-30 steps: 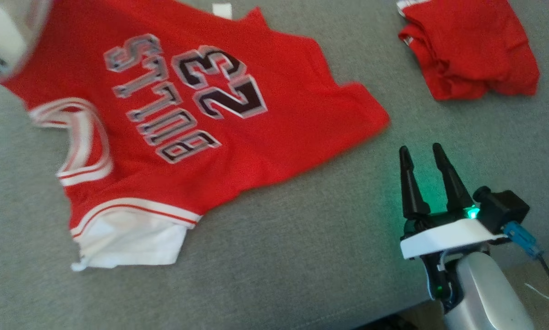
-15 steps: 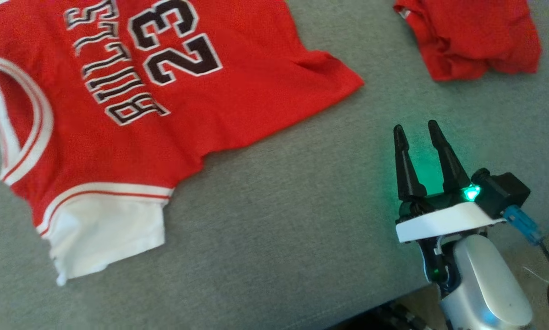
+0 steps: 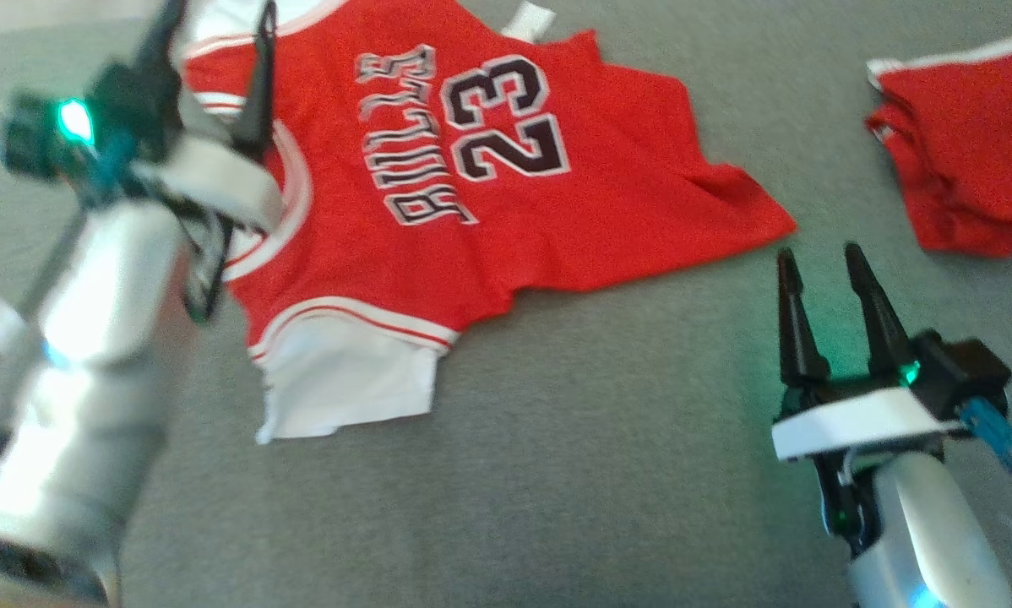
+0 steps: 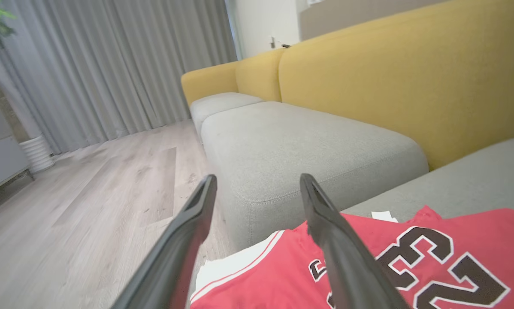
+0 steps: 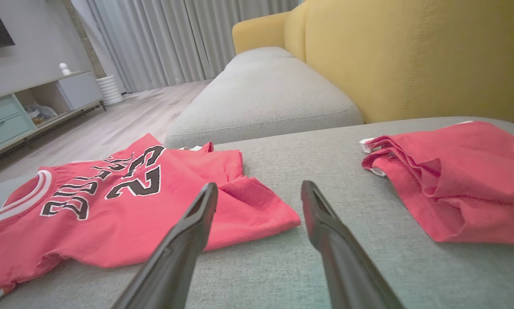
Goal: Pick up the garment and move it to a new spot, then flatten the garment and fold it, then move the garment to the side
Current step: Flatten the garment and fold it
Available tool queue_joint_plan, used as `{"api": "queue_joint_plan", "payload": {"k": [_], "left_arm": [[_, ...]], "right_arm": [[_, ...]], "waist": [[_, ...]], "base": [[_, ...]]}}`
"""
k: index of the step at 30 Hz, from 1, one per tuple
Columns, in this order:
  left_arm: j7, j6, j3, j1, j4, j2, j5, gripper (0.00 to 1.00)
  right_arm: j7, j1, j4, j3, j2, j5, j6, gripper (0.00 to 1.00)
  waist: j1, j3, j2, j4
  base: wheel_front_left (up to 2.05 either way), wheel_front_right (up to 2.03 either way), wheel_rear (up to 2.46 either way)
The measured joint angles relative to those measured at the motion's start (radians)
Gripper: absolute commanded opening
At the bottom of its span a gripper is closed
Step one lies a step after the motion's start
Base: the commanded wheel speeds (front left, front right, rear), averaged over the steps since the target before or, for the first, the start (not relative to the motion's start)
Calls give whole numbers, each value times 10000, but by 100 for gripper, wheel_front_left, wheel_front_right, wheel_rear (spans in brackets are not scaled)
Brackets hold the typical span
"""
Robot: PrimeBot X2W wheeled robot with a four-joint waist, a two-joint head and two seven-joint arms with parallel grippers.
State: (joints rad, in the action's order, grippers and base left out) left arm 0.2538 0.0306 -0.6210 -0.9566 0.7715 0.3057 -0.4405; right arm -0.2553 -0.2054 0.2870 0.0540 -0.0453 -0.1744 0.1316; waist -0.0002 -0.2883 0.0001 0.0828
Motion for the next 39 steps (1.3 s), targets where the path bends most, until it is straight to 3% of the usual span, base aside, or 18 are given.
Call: {"api": "queue_joint_plan", "payload": {"k": [9, 10, 13, 19, 23, 28, 39], "left_arm": [[13, 1091, 915, 4293, -2824, -489, -355, 100], [13, 1396, 1285, 5214, -3423, -639, -366, 100], [13, 1546, 1655, 6135, -4138, -767, -334, 100], [15, 1400, 1724, 6762, -4291, -901, 117, 100], [-217, 1037, 1655, 6595, -3714, -846, 113, 100], [-1227, 407, 1319, 5705, -2619, -610, 102, 100], [-2441, 33, 1292, 3802, -219, -303, 90, 100]], "right_arm": [[0, 641, 240, -410, 0, 25, 0, 100], [0, 737, 238, -337, 0, 25, 0, 100], [0, 796, 253, -303, 2, 25, 0, 100], [0, 797, 247, -192, 2, 27, 0, 100], [0, 794, 205, -136, 0, 27, 0, 100], [0, 732, 182, -31, 0, 23, 0, 100], [0, 452, 104, 27, -2, -58, 0, 100]], "waist": [[-1, 1069, 0, -1118], [-2, 1269, 0, -1306], [-1, 1479, 0, -1491], [1, 1511, 0, -1438], [2, 1295, 0, -1294], [3, 865, 0, -1029], [3, -137, 0, -277]], "base": [[0, 0, 0], [0, 0, 0], [0, 0, 0], [0, 0, 0], [0, 0, 0], [0, 0, 0], [0, 0, 0]]}}
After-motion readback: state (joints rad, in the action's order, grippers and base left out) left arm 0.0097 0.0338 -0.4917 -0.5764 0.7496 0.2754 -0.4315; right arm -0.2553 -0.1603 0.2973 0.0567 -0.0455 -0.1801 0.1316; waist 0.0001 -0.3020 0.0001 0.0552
